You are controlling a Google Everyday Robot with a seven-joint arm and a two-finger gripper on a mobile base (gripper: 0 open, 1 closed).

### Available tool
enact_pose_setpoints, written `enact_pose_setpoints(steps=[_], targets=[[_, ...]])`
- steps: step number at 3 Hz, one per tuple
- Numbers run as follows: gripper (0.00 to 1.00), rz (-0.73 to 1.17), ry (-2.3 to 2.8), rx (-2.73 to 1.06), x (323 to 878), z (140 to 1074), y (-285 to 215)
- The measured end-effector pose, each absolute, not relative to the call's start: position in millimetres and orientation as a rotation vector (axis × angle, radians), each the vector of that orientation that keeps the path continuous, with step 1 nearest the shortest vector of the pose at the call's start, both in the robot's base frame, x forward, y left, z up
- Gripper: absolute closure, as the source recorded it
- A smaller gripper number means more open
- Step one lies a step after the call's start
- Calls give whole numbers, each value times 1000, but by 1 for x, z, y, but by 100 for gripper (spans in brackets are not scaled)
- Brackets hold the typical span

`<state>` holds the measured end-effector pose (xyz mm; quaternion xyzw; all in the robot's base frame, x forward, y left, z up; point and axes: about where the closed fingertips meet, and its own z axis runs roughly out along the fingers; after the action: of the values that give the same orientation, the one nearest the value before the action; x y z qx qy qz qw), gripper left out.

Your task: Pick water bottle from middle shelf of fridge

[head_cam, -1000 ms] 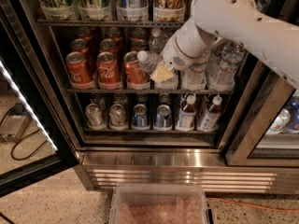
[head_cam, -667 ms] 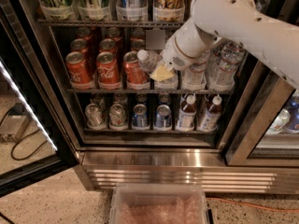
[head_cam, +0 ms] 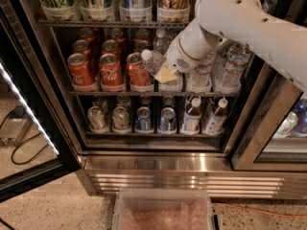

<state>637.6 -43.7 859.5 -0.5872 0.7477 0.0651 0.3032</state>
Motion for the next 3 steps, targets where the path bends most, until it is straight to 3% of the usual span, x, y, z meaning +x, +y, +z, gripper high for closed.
enact_pose_setpoints(steps=[3], targets=[[100, 104, 1911, -1505, 625, 880, -54]])
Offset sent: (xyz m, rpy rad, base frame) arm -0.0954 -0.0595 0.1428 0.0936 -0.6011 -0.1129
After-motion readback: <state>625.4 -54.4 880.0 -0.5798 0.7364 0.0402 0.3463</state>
